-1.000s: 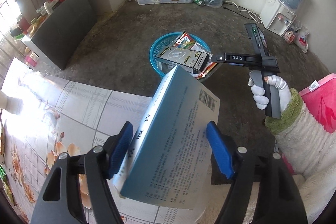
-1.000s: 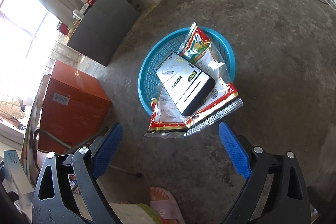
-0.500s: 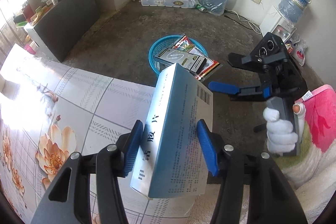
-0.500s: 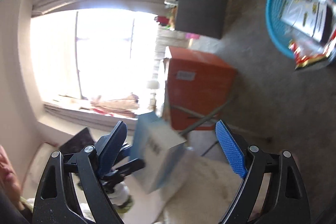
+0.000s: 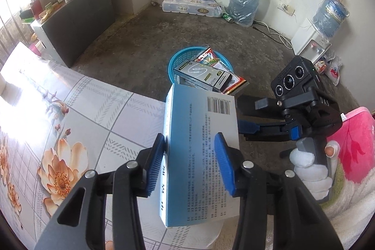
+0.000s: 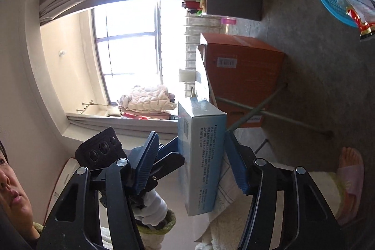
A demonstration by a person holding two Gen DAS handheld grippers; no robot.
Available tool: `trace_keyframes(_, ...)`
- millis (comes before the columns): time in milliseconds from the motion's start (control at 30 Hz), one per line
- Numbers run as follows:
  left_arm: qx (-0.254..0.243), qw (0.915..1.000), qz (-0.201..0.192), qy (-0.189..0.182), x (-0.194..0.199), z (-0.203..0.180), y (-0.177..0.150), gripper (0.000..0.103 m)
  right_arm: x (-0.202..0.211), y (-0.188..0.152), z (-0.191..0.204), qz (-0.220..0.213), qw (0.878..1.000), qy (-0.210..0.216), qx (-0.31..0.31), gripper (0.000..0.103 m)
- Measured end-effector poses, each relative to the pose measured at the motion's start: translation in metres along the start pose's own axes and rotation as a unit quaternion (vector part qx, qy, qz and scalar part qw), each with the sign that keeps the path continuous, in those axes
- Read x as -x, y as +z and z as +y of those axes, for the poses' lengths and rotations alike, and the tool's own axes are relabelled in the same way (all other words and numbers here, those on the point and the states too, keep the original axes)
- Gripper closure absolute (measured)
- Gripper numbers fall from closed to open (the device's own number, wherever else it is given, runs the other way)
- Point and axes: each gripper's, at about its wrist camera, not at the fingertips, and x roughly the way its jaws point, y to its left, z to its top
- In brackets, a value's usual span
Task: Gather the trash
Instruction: 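Carry the blue-white box over the wastebasket with the left tool, then open the left tool to drop the blue-white box into the wastebasket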
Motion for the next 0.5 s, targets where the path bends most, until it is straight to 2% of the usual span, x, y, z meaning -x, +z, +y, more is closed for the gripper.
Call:
trace_keyframes(200,-0.002,0.9999,0.002,-0.012,-0.014,-0.008,0.027,0.060,0.018,0.010,-0.005,-0.031,0.999,-0.006,-0.026,0.061)
trace_keyframes(400,-0.022,0.9994,0.009,-0.026,-0.044,-0.030,0.074,0.061,0.047,0.033,-0.010,-0.082,0.996,-0.020,-0.043,0.062)
trace_keyframes(500,-0.025,0.9979,0.023,-0.055,-0.070,-0.043,0.107,0.063,0.063,0.051,-0.015,-0.104,0.992,-0.031,-0.058,0.063)
